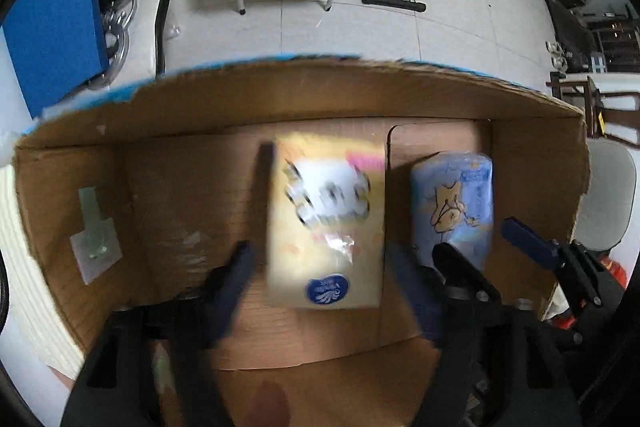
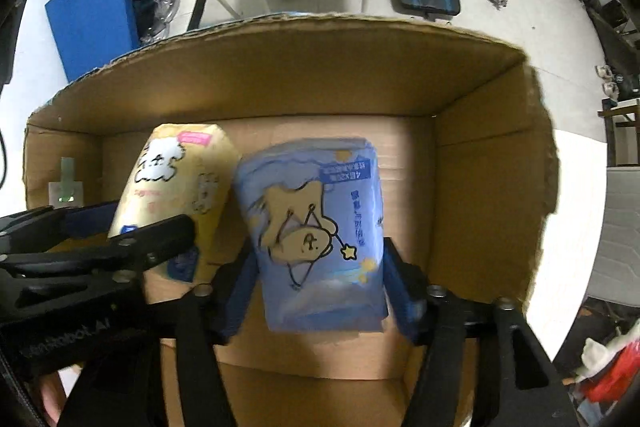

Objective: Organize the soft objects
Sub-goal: 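Carry both packs into the box and open both tools, then grasp the green bag with left tool while right tool grasps SHOE SHINE WIPES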

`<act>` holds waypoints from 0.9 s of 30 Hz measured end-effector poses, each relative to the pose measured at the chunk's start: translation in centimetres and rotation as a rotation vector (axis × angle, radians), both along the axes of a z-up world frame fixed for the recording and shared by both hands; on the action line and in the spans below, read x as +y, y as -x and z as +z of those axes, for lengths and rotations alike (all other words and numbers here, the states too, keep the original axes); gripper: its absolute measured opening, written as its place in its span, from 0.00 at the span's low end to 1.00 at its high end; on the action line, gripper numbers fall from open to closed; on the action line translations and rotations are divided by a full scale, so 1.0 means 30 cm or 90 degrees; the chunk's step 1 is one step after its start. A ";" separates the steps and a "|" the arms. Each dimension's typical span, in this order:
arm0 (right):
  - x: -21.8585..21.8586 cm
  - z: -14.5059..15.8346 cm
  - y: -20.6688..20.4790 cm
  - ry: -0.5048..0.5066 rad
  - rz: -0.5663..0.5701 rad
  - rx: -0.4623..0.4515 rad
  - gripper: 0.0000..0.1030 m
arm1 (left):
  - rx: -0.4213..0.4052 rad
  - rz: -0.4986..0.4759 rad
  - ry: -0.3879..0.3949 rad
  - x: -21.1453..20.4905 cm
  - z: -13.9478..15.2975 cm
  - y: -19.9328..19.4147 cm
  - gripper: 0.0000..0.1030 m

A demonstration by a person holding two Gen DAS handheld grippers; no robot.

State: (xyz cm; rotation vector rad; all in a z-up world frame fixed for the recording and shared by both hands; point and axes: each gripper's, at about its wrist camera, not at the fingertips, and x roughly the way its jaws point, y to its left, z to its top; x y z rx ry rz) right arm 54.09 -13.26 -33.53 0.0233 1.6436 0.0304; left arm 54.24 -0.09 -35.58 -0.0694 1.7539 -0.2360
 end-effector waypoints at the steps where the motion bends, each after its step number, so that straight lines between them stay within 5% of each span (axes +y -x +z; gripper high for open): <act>1: -0.005 0.005 0.001 -0.002 -0.003 0.000 0.77 | -0.013 -0.011 -0.005 -0.004 0.018 0.004 0.91; 10: -0.019 0.112 0.069 0.023 0.001 -0.034 1.00 | -0.089 -0.017 -0.020 0.028 0.148 0.074 0.99; 17: 0.001 0.178 0.170 0.018 0.020 -0.056 1.00 | -0.138 -0.017 -0.063 0.062 0.261 0.204 0.99; 23: -0.024 0.365 0.367 -0.006 0.031 -0.130 1.00 | -0.222 0.049 -0.082 0.176 0.483 0.426 0.99; 27: -0.077 0.428 0.577 -0.029 0.024 -0.152 1.00 | -0.249 0.112 -0.081 0.285 0.546 0.651 0.99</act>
